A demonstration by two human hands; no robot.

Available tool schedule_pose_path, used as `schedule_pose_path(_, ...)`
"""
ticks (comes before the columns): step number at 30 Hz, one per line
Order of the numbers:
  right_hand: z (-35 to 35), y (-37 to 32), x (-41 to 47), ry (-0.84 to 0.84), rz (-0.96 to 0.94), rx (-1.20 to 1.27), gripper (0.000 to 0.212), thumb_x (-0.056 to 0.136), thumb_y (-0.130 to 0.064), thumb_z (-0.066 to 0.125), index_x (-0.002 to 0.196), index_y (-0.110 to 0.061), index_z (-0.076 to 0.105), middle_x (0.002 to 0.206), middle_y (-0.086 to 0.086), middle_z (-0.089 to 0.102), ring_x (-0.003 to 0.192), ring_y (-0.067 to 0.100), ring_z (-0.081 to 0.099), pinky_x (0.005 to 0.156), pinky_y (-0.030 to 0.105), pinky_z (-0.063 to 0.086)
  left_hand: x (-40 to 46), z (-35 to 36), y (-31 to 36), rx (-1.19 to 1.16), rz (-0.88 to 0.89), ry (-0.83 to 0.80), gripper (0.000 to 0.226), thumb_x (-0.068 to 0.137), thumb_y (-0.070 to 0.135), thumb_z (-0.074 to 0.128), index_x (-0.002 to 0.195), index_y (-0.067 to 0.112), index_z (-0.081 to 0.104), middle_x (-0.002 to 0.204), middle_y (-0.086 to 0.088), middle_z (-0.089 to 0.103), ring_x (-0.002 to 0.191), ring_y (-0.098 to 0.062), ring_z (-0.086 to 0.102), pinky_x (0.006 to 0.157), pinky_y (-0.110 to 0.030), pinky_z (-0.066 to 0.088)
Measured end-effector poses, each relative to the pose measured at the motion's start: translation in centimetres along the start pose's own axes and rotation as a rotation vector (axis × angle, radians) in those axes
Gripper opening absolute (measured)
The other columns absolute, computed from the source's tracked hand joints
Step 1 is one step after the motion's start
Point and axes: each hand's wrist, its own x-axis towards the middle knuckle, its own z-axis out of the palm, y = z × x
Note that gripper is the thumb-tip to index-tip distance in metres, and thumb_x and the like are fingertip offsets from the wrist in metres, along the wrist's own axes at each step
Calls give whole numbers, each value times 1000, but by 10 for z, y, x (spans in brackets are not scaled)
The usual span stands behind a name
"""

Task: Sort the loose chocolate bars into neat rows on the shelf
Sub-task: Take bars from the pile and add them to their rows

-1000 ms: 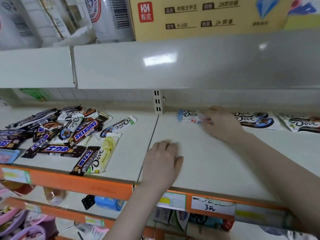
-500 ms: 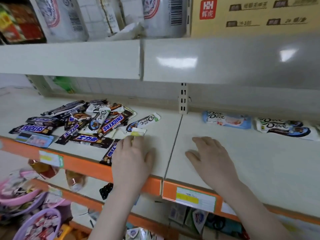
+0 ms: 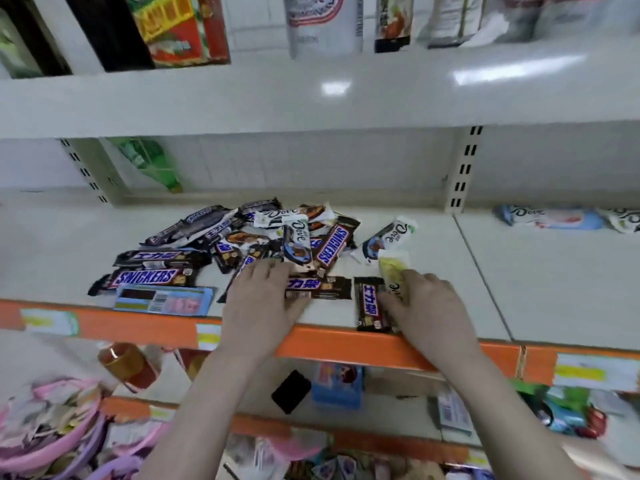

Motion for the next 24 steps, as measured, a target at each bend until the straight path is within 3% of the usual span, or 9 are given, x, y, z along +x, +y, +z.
schedule_pose_path(3,-1,-11,0,-17,62,-34,56,84,-56,50,118,-11,50,110,12,59,105,30,50,84,36,42,8,-1,-8,-25,60,-109,64,85,57,52,138,23,37,137,-1,48,126,-21,42,103,-33,32)
schedule_pose_path(7,2,-22,0,-76,113,-85,87,69,-73,54,130,-14,37,119,10,53,113,31,46,91,38,40,17,-1,-8,-95,85,-161,72,83,55,58,141,22,32,135,-2,49,123,-21,45,100,-32,36)
schedule_pose_path(10,4,-25,2,-101,121,-115,91,68,-72,56,134,-15,31,123,11,49,117,31,43,94,38,38,20,0,-7,-87,74,-205,79,79,61,57,143,24,28,142,-6,38,127,-24,39,101,-36,35)
schedule_pose_path(12,2,-25,3,-104,127,-96,89,67,-70,59,133,-16,32,123,10,49,117,30,42,94,38,38,23,1,-3,-142,36,-242,83,76,70,52,143,26,29,145,-6,32,129,-25,36,103,-40,35)
schedule_pose_path(15,1,-21,7,-110,132,-58,84,69,-67,61,130,-15,36,121,10,51,115,31,43,93,38,38,37,3,5,-267,-85,-202,75,80,74,38,133,21,42,133,-8,45,118,-25,47,93,-39,42)
schedule_pose_path(18,2,-14,17,-57,136,6,65,78,-55,58,122,-9,43,116,14,55,109,33,48,90,38,37,56,7,16,-200,-177,-137,78,82,74,32,123,9,47,122,-13,53,109,-27,52,85,-39,46)
schedule_pose_path(21,3,-8,27,-28,163,32,45,84,-35,59,113,-4,47,113,18,57,105,35,50,80,34,36,74,11,28,-62,-230,-198,95,75,81,34,128,2,43,129,-19,46,116,-32,48,88,-39,43)
schedule_pose_path(24,4,-4,34,-39,211,46,39,83,-27,61,110,-2,48,112,18,56,104,34,51,77,32,36,85,16,38,-5,-288,-247,112,68,83,44,139,-3,29,138,-23,37,126,-36,38,99,-41,36)
